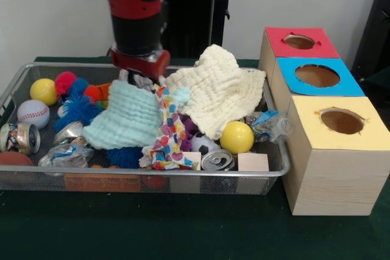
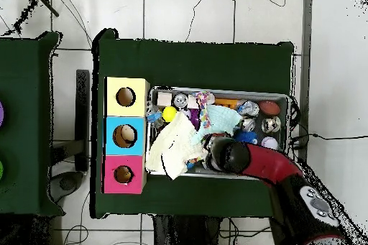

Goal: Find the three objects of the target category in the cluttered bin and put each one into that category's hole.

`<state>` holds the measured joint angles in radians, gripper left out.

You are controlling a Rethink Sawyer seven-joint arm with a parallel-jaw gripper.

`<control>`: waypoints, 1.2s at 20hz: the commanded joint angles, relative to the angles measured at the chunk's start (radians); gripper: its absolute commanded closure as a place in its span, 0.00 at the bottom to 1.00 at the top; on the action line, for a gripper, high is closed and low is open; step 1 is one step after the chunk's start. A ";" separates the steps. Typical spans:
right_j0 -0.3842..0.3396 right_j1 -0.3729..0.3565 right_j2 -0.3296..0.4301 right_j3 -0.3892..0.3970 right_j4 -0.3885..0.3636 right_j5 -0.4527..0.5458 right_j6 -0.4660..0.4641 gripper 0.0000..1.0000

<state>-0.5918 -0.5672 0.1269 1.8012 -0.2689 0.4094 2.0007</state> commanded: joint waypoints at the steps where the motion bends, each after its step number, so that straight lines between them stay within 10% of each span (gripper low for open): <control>1: -0.144 -0.163 0.022 0.232 -0.152 -0.022 -0.141 0.00; 8: -0.376 -0.339 0.273 0.473 -0.091 -0.063 -0.113 0.00; 11: -0.430 -0.358 0.267 0.481 -0.152 -0.069 -0.146 0.00; 18: -0.650 -0.070 0.275 0.222 -0.466 -0.052 -0.355 0.00; 24: -0.763 0.024 0.400 0.091 -0.570 0.029 -0.448 0.00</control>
<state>-1.3007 -0.6704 0.3452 2.0741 -0.7258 0.4096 1.9403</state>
